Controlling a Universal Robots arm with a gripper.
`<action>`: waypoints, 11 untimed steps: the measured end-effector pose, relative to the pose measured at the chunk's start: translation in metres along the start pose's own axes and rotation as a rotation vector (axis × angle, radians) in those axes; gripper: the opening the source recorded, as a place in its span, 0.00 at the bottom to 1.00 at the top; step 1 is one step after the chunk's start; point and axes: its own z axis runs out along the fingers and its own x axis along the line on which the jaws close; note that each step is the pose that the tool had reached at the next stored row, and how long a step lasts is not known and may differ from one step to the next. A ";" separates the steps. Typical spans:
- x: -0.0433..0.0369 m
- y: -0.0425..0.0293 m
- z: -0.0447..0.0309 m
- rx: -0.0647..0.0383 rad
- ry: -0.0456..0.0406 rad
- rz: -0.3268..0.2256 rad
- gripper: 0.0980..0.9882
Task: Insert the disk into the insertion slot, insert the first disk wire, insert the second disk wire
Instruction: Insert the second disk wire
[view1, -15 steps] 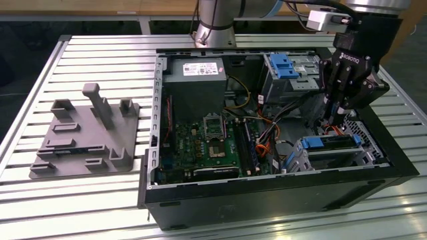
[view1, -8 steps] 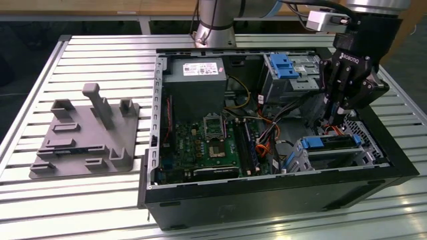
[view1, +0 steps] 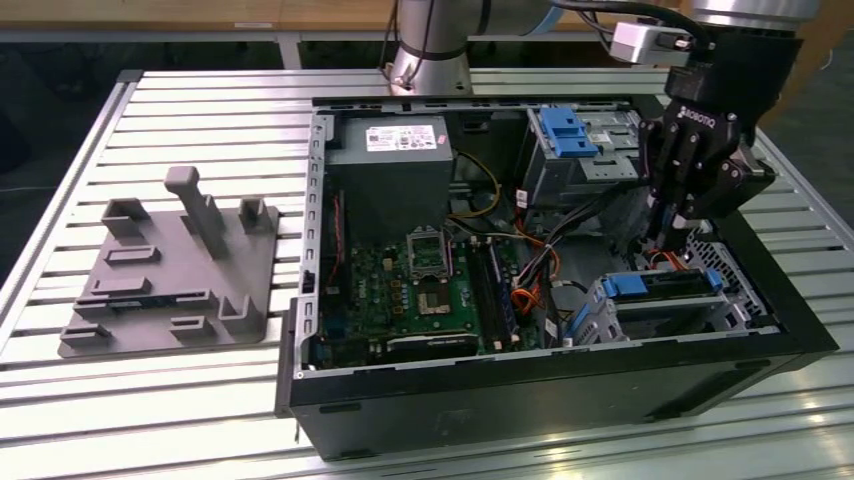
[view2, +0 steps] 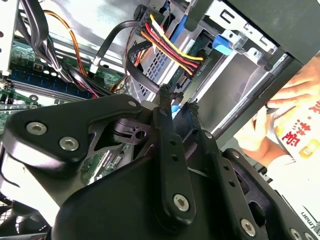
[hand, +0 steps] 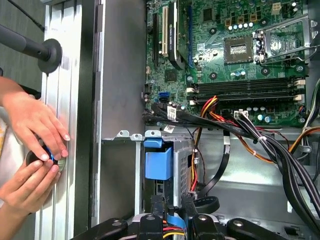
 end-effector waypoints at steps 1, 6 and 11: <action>0.0000 0.0003 0.0000 0.001 0.0000 0.001 0.22; 0.0000 0.0004 0.0001 0.001 0.0023 0.001 0.22; -0.0001 0.0004 0.0004 0.006 0.0033 -0.013 0.22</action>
